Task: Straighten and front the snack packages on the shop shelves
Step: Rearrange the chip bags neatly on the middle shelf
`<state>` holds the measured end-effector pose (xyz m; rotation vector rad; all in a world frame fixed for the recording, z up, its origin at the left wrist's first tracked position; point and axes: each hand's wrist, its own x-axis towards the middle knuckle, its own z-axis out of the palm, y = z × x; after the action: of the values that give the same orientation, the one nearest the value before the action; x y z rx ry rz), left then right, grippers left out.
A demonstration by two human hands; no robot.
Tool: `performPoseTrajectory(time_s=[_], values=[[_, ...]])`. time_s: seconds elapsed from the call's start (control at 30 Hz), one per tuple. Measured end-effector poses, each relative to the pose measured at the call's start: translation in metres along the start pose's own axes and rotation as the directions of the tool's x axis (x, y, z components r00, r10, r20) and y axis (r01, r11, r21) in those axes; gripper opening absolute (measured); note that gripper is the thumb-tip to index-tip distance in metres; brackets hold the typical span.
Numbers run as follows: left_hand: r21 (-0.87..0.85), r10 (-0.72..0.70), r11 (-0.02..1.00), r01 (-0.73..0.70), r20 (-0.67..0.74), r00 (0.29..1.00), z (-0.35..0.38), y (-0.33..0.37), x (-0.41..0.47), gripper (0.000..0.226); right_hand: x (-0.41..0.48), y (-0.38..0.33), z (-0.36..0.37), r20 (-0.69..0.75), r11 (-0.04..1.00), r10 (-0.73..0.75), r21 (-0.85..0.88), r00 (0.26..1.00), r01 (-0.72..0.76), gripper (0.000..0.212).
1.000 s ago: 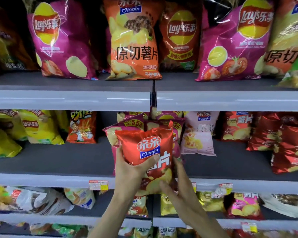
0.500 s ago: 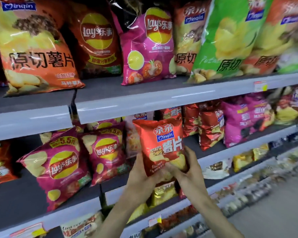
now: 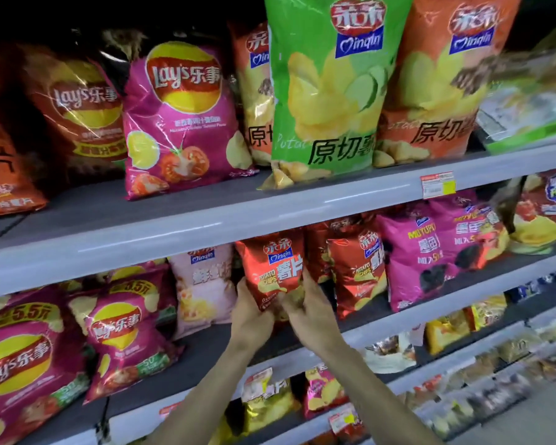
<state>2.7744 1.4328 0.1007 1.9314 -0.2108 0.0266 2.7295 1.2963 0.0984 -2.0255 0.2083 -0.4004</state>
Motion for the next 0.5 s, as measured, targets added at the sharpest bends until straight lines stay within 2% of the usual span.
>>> performPoseTrajectory(time_s=[0.1,0.2,0.33,0.5], values=[[0.026,-0.04,0.999,0.041,-0.023,0.999,0.016,0.005,0.009,0.077,0.015,0.011,-0.001,0.097,1.0,0.0,0.008,0.995,-0.001,0.094],[0.021,-0.071,0.997,0.072,-0.034,0.997,0.027,0.0,0.024,0.082,0.017,0.023,-0.005,0.12,1.0,-0.017,-0.008,0.993,0.018,0.1],[0.028,-0.088,0.996,0.089,-0.034,0.996,0.031,-0.011,0.036,0.078,0.014,0.037,-0.016,0.149,0.998,-0.061,-0.023,0.987,0.065,0.088],[0.234,-0.003,0.972,-0.007,0.045,0.999,0.02,-0.005,0.026,0.078,0.008,0.037,-0.029,0.16,0.992,-0.08,-0.085,0.984,0.094,0.076]])
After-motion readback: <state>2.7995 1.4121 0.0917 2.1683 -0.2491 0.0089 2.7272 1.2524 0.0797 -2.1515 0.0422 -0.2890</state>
